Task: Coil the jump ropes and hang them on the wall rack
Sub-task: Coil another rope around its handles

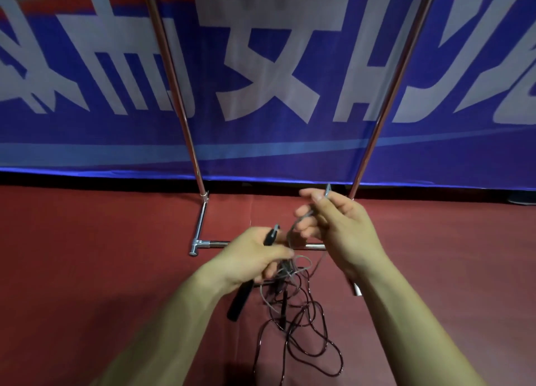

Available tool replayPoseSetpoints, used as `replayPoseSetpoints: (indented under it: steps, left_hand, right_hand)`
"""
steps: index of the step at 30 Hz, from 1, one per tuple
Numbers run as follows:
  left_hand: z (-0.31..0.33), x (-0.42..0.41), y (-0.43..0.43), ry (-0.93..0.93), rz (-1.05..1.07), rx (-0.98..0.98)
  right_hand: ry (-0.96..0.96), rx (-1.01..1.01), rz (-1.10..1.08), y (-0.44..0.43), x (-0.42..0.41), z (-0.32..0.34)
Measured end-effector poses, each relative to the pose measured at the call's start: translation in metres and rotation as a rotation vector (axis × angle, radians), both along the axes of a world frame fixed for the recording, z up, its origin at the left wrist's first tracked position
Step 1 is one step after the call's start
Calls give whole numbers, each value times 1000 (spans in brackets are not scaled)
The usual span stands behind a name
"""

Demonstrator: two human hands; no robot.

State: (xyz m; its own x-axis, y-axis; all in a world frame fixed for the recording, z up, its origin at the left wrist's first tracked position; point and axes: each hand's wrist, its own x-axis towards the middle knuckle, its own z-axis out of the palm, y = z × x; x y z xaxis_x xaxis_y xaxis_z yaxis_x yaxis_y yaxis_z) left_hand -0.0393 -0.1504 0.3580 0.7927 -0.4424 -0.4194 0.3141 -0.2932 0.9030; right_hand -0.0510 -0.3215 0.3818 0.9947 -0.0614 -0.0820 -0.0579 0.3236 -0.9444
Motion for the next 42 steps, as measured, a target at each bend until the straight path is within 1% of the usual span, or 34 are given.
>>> replayPoseSetpoints:
  steps: [1, 3, 4, 6, 8, 10, 12, 13, 15, 16, 17, 18, 19, 21, 23, 25, 28, 30, 33, 34, 37, 39, 42]
  left_hand:
    - [0, -2, -2, -4, -42, -2]
    - [0, -2, -4, -52, -23, -4]
    - [1, -1, -5, -79, 21, -26]
    - [3, 3, -6, -73, 146, -166]
    - [7, 6, -7, -9, 249, -352]
    - [15, 6, -7, 64, 333, -489]
    - [22, 7, -6, 110, 390, -603]
    - [25, 8, -5, 123, 411, -658]
    - [29, 11, 0, 129, 464, -749]
    - [30, 13, 3, 120, 486, -758]
    - [29, 15, 6, 102, 499, -732]
    - [28, 16, 9, 77, 507, -681]
    - [26, 17, 11, 51, 505, -617]
    - [22, 18, 15, 5, 483, -478]
    - [18, 16, 17, -18, 402, -341]
    - [15, 11, 15, -20, 247, -270]
    - [14, 1, 7, -37, 7, -180]
    - [14, -4, 1, -84, -78, -81]
    - [13, -8, -6, -166, -101, -44]
    - [13, -8, -8, -191, -78, -47]
    - [16, -2, -8, -206, 103, -108]
    - [19, 2, -7, -163, 216, -226]
    - [22, 6, -6, -53, 347, -387]
  right_hand:
    - [-15, 23, -2, 0, 1, 2]
    - [-22, -4, -14, 0, 1, 2]
    - [-11, -35, -23, -1, 1, -2]
    - [55, -96, 20, -3, -1, -12]
    - [120, -106, 179, -6, -5, -20]
    - [143, -144, 401, -7, -9, -25]
    - [147, -312, 561, -6, -12, -30]
    - [151, -450, 602, -5, -13, -34]
    - [158, -769, 597, -8, -11, -45]
    - [163, -900, 545, -10, -11, -49]
    - [162, -969, 465, -14, -9, -51]
    - [152, -954, 365, -16, -8, -49]
    - [129, -854, 262, -18, -6, -46]
    - [57, -513, 103, -16, -3, -29]
    - [17, -229, 10, -12, -1, -8]
    - [10, -45, -7, -9, 0, 9]
    - [0, 70, 30, -4, 0, 22]
    - [-12, 120, 38, -1, -1, 26]
    - [-26, 142, 55, 0, -1, 27]
    - [-18, 104, 52, -1, -1, 25]
    - [14, -139, 57, -7, -4, 7]
    - [33, -266, 169, -11, -7, -8]
    - [67, -387, 459, -10, -12, -23]
